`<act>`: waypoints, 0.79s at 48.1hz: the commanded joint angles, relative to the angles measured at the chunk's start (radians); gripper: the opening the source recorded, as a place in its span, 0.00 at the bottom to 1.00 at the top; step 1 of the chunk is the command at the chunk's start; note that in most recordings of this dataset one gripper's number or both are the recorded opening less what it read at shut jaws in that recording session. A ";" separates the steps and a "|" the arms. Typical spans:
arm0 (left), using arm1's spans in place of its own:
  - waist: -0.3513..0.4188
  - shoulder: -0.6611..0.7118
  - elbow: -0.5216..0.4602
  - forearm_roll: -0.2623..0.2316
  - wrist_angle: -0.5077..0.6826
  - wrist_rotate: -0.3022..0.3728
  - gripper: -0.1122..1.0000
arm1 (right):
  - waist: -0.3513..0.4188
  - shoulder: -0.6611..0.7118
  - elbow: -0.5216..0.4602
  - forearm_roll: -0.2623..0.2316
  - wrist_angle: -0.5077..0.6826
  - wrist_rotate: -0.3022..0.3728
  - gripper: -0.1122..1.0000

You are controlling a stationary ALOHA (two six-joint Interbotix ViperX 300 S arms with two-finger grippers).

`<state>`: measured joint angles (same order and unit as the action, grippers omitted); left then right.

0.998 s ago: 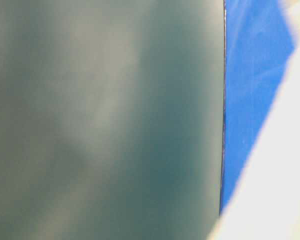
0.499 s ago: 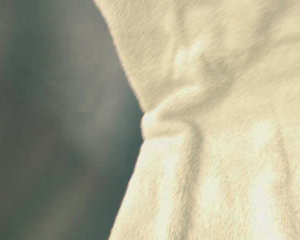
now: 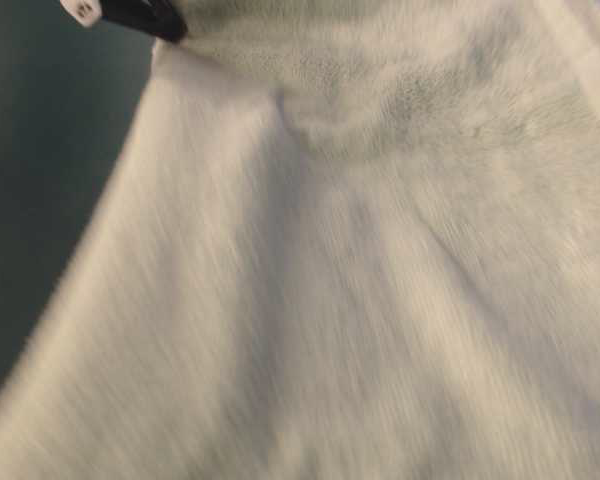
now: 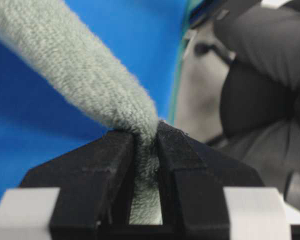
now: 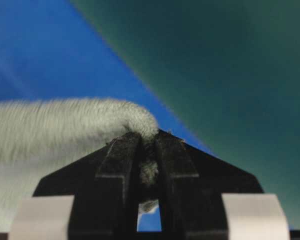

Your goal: Fold a bath towel.

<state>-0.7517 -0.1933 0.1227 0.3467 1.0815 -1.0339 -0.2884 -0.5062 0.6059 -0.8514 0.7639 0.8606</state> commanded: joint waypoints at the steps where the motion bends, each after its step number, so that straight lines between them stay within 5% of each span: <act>1: -0.015 0.037 -0.095 0.025 -0.005 0.017 0.19 | -0.043 0.012 -0.040 -0.003 -0.020 -0.020 0.19; 13: -0.005 0.100 -0.179 0.077 -0.009 0.040 0.19 | -0.014 -0.061 -0.002 0.009 0.028 -0.026 0.19; 26: 0.023 0.229 -0.360 0.137 -0.023 0.138 0.19 | 0.216 -0.353 0.025 0.055 0.328 -0.003 0.19; 33: 0.034 0.322 -0.477 0.137 -0.026 0.250 0.19 | 0.331 -0.376 0.014 0.041 0.488 0.041 0.19; 38: 0.035 0.336 -0.483 0.137 0.009 0.273 0.19 | 0.345 -0.324 0.031 0.020 0.512 0.063 0.19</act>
<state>-0.7148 0.1611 -0.3252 0.4771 1.0738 -0.7639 0.0506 -0.8682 0.6443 -0.8084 1.2625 0.9158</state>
